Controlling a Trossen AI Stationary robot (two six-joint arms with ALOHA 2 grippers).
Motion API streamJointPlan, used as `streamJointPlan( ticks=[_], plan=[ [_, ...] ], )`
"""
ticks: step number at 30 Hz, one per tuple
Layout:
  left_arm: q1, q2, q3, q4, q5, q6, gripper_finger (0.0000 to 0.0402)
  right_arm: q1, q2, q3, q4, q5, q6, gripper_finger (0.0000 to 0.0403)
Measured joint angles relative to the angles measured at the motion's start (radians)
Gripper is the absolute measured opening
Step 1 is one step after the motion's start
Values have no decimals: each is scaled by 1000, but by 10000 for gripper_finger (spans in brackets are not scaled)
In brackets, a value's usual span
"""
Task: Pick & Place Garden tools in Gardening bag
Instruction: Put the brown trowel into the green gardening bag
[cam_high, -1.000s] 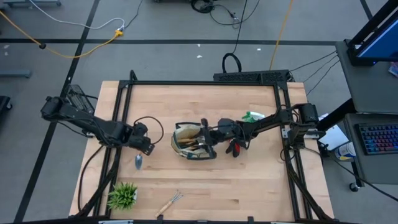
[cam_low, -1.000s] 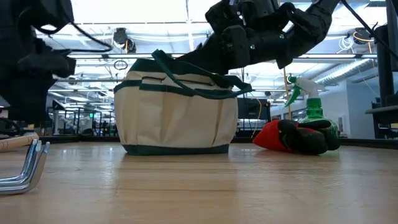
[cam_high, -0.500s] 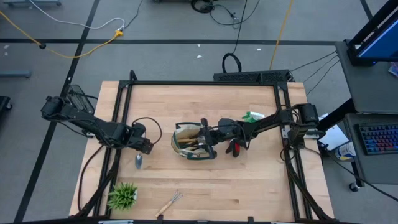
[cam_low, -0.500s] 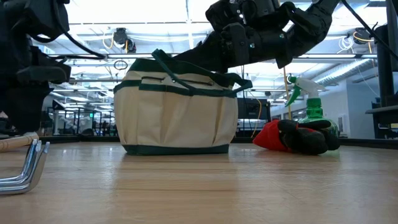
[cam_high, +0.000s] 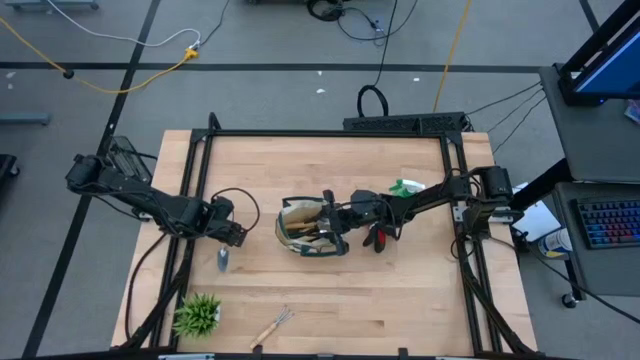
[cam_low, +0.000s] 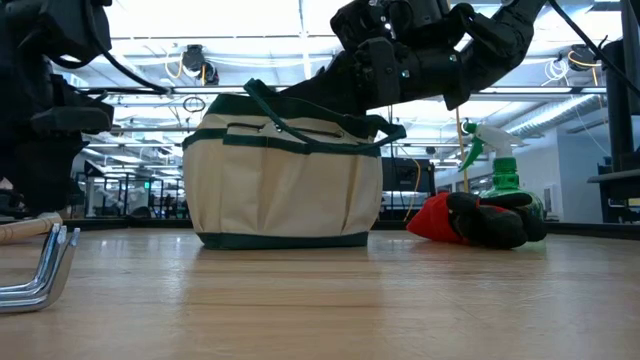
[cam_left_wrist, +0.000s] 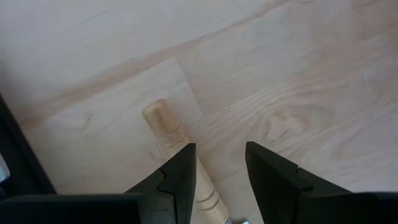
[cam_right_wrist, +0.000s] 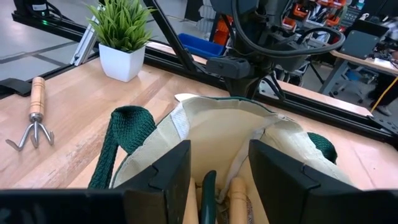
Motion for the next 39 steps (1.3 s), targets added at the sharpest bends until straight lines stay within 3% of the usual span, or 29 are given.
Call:
streamJointPlan(
  ticks=[19,32,39],
  plan=[
    [-142,4,0,-1,3,-190,145,5,0,0,-1,-1,0,155],
    [-221,193,0,1,110,-301,145,25,0,0,0,-2,0,155],
    [-244,236,1,0,113,-340,145,25,0,0,-1,-2,0,155]
  ],
)
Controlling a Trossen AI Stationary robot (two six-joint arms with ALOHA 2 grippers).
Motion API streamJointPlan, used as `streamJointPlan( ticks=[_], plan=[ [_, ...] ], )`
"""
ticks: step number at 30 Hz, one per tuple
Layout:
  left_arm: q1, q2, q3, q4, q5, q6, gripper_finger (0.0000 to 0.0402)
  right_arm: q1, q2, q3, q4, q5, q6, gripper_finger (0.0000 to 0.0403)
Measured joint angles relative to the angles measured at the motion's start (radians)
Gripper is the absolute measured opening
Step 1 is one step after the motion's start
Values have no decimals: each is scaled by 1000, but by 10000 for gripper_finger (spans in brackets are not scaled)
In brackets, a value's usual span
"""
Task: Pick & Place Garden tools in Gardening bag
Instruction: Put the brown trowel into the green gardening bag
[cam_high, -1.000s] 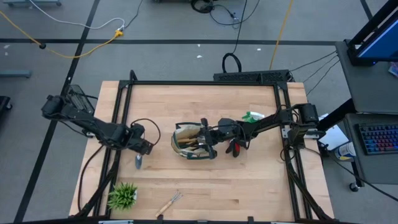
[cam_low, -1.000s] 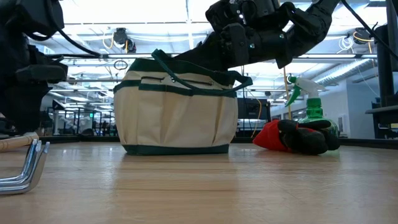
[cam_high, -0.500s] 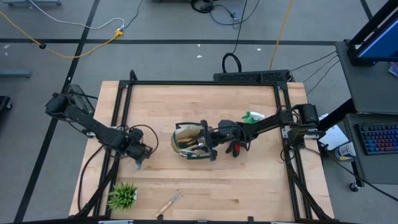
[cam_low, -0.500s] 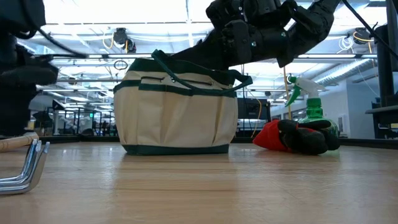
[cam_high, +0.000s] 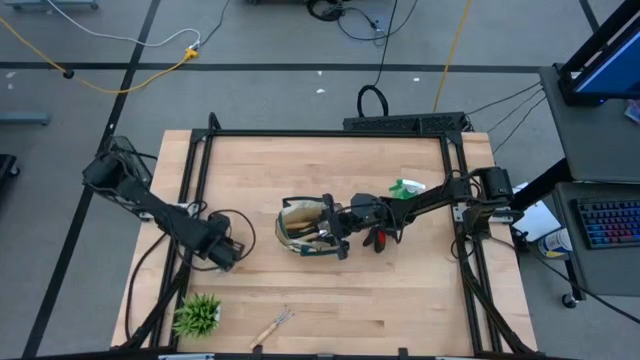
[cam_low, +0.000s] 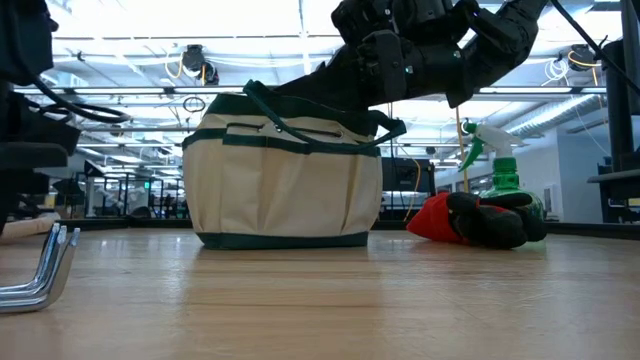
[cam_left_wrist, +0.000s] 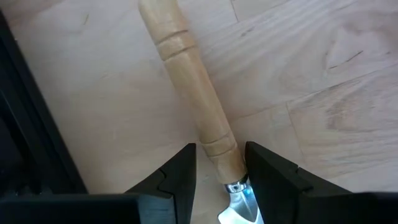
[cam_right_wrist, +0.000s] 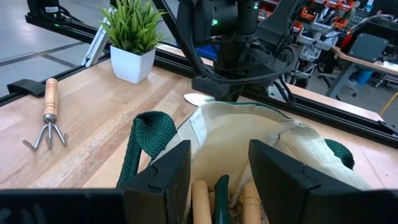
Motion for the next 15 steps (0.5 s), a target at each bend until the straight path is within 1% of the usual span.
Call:
streamJointPlan(
  ticks=[12,15],
  plan=[
    [-3,1,0,2,-21,5,143,0,0,0,0,0,0,155],
    [-3,1,0,13,-24,5,126,0,0,0,0,0,0,155]
  ],
)
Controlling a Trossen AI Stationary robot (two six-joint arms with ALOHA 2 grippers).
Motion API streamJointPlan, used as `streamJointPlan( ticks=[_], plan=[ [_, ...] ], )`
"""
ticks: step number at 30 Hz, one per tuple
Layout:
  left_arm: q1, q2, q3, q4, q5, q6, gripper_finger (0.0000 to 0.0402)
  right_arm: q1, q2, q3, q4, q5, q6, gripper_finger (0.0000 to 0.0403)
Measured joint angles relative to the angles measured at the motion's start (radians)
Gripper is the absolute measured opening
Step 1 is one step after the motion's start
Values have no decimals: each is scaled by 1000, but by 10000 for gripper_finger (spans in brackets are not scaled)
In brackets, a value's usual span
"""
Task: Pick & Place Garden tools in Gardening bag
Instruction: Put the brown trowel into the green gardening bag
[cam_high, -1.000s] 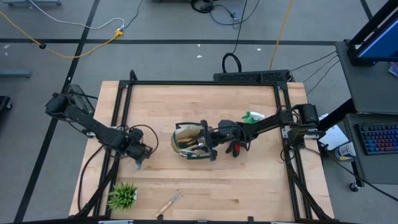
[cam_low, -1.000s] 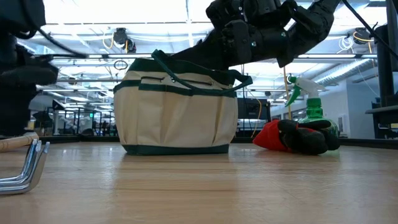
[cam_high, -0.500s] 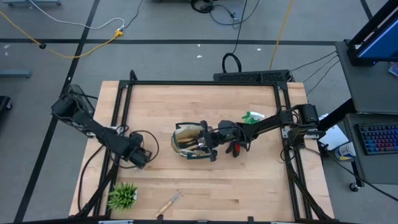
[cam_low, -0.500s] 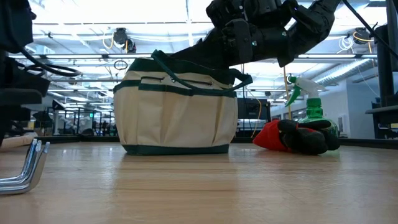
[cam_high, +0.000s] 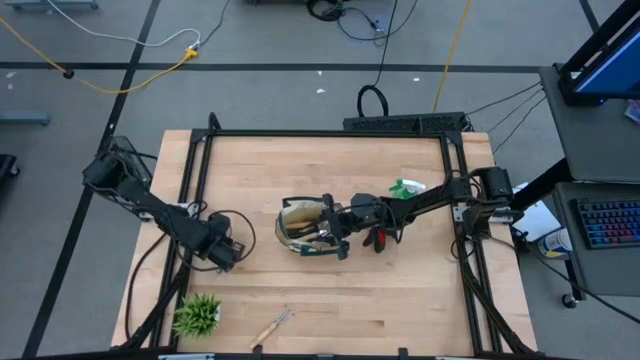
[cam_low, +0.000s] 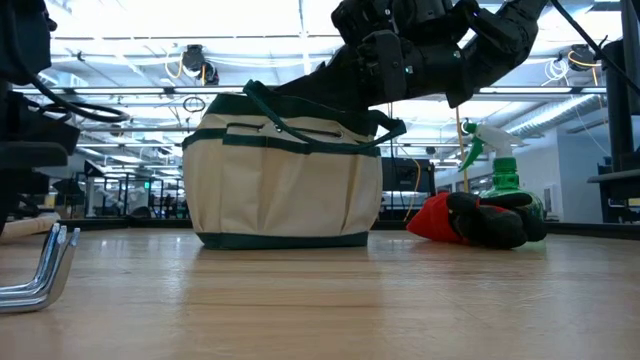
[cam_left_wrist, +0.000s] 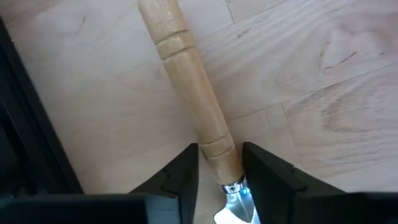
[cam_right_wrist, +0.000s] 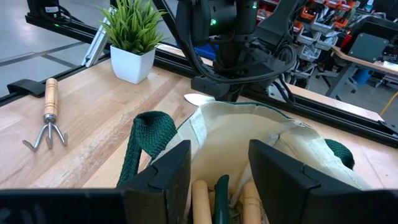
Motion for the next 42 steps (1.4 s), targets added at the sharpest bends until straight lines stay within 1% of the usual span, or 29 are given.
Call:
streamJointPlan(
  ticks=[5,7,10,14,16,21,29,31,38,42],
  plan=[
    [0,0,0,13,-2,6,73,0,0,0,0,0,0,155],
    [0,0,0,14,-4,6,64,0,0,0,0,0,0,155],
    [0,0,0,16,-4,6,64,0,0,0,0,0,0,155],
    [0,0,0,19,-4,20,81,0,0,0,0,0,0,155],
    [1,0,0,25,-4,25,82,0,0,0,0,0,0,155],
    [1,0,-1,34,-6,29,63,0,0,0,0,0,0,155],
    [0,0,-1,43,-20,43,63,0,0,0,0,0,0,155],
    [0,0,-1,50,-32,53,63,0,0,0,0,0,0,155],
    [1,1,-2,91,-125,78,63,0,0,0,0,0,0,155],
    [1,0,-2,89,-142,78,63,0,0,0,0,0,0,155]
  ],
)
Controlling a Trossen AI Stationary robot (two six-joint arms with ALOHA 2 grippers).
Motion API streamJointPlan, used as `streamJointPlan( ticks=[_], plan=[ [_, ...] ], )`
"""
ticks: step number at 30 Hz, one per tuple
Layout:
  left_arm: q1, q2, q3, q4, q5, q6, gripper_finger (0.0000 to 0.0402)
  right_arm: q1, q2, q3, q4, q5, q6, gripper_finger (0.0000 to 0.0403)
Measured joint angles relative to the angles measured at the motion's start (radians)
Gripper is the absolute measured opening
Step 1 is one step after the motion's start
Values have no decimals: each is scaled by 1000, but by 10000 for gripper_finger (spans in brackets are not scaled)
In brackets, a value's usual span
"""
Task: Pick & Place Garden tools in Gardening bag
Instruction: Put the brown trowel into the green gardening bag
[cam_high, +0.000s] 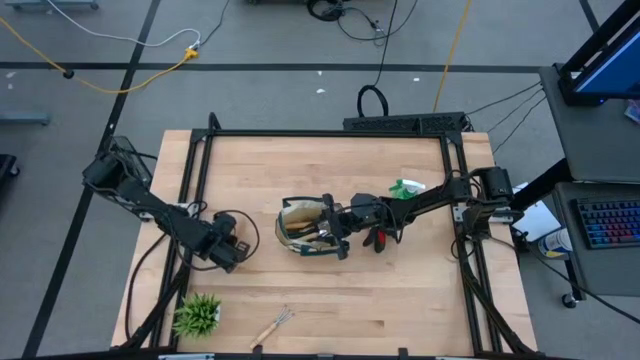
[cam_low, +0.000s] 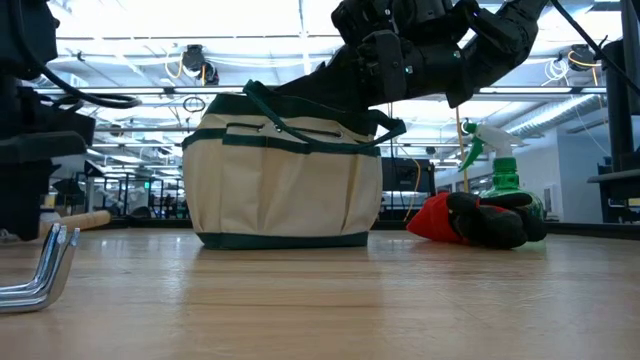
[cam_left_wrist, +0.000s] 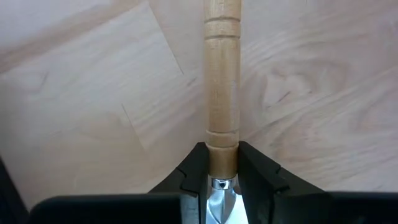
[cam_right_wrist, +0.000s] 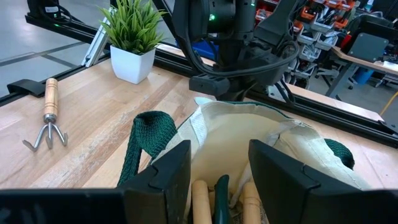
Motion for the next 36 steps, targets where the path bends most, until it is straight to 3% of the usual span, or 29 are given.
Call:
streamJointPlan(
  ticks=[13,21,36],
  plan=[
    [0,0,0,33,-83,61,63,0,0,0,0,0,0,155],
    [0,-1,4,123,-199,144,63,0,0,0,0,0,0,155],
    [0,-1,93,123,-319,298,63,0,0,0,0,0,0,155]
  ],
)
